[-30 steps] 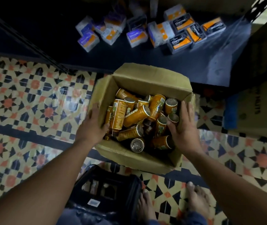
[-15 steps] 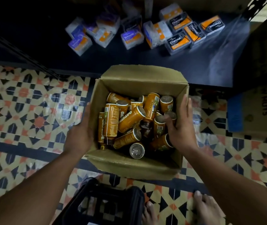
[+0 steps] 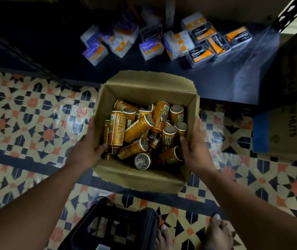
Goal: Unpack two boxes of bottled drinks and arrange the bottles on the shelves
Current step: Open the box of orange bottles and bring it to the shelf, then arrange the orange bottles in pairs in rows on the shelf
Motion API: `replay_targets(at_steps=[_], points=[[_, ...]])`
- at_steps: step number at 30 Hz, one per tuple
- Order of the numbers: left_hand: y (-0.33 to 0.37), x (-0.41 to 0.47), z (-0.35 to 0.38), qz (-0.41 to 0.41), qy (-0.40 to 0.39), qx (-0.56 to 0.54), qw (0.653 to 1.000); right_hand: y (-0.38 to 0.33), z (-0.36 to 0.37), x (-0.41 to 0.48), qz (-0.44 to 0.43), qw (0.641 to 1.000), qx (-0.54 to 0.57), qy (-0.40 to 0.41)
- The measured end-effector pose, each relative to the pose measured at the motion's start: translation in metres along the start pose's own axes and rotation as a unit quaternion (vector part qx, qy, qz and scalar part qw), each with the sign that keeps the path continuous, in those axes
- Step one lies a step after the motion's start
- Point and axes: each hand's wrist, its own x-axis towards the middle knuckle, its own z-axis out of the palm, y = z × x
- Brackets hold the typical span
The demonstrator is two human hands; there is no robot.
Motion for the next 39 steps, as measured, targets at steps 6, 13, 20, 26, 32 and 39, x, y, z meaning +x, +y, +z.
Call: replay_targets(at_steps=[6, 13, 20, 26, 32, 39], points=[[0.0, -0.018, 0.012, -0.037, -0.017, -0.053, 0.998, 0.0, -0.006, -0.012, 0.032, 0.998, 0.041, -0.046], [0.011, -0.017, 0.01, -0.073, -0.014, -0.076, 0.994, 0.002, -0.006, -0.01, 0.027, 0.998, 0.024, -0.055], [0.004, -0.012, 0.011, -0.078, -0.023, -0.071, 0.994, -0.006, -0.004, -0.009, 0.025, 0.998, 0.026, -0.054], [0.005, -0.012, 0.01, -0.084, -0.037, -0.029, 0.995, -0.009, -0.005, -0.008, 0.033, 0.997, 0.015, -0.062], [0.005, -0.011, 0.009, -0.093, -0.042, -0.035, 0.994, -0.012, -0.003, -0.007, 0.041, 0.997, 0.023, -0.06], [0.003, -0.012, 0.007, -0.076, -0.05, -0.068, 0.994, -0.017, 0.0, -0.01, 0.077, 0.996, 0.014, -0.036]])
